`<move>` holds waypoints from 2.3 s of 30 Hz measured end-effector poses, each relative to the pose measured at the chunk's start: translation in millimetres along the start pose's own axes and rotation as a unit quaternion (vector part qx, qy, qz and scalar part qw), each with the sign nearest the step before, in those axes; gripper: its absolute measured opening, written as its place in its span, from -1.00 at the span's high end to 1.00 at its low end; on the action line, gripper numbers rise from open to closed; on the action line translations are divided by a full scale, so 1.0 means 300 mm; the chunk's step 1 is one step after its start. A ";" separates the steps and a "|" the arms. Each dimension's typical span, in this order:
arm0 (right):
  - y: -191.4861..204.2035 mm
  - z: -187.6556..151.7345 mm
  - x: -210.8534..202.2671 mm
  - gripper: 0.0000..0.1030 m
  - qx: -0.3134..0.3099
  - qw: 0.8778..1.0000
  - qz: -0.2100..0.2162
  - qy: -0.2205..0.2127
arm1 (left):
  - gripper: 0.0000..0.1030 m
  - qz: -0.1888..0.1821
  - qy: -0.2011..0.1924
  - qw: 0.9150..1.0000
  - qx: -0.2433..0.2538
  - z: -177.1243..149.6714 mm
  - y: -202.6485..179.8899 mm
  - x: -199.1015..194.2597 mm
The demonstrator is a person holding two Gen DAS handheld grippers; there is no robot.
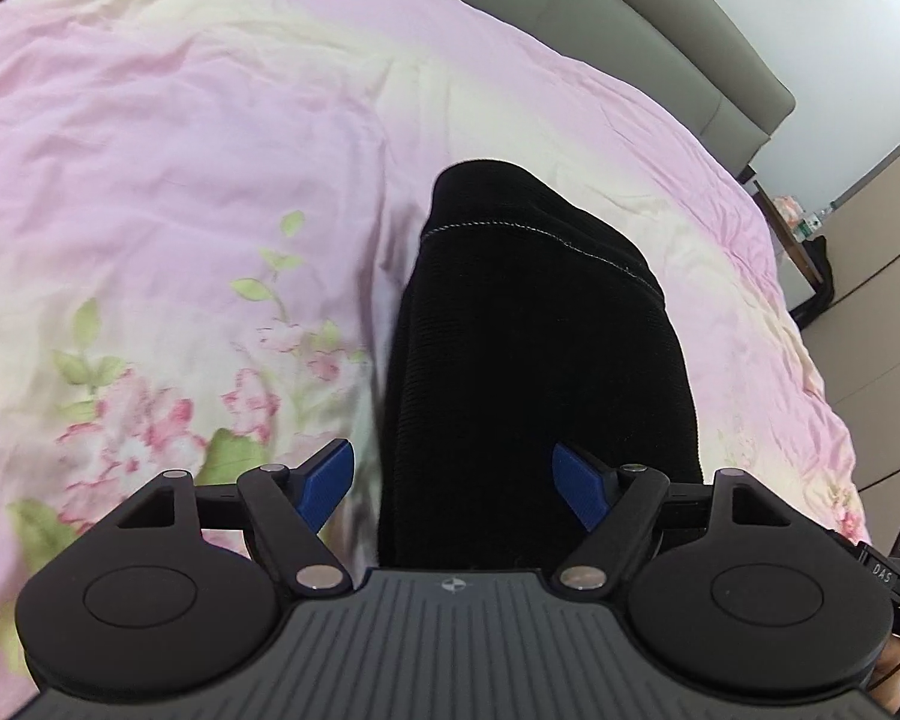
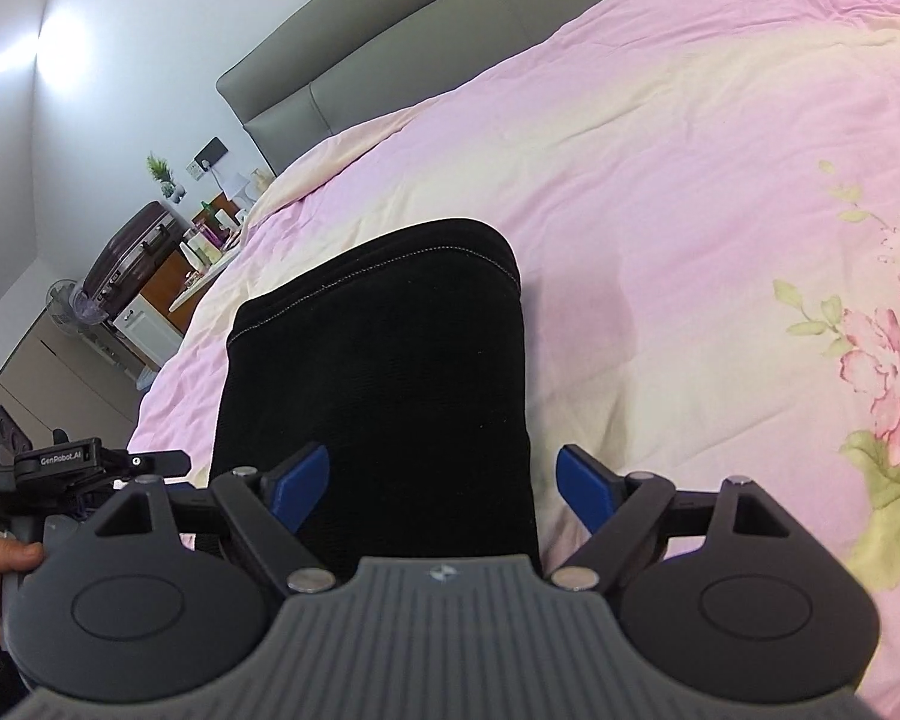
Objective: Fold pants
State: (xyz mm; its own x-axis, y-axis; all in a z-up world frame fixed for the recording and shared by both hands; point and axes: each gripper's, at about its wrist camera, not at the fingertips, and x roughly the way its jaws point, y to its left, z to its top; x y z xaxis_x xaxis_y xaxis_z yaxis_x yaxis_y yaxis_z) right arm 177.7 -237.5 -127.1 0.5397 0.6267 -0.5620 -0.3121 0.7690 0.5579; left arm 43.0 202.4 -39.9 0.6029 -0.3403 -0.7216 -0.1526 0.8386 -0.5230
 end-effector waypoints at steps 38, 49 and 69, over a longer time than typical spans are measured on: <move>-0.169 0.184 0.459 -0.91 0.097 0.974 0.140 0.151 | -1.00 -0.156 0.099 0.979 -0.084 0.065 0.170 0.321; -0.212 0.170 0.525 -0.91 0.141 0.957 0.183 0.173 | -1.00 -0.161 0.117 0.978 -0.061 0.066 0.121 0.345; -0.177 0.163 0.573 -0.91 0.157 0.957 0.182 0.163 | -1.00 -0.150 0.111 0.981 -0.057 0.050 0.049 0.348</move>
State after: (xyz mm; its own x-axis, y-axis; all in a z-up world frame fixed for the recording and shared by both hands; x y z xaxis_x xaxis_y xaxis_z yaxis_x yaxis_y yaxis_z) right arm 325.1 -176.7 -223.5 0.1516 0.8915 -0.4268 -0.1545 0.4479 0.8806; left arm 115.5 185.5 -116.2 0.4508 -0.6593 -0.6017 -0.0879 0.6380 -0.7650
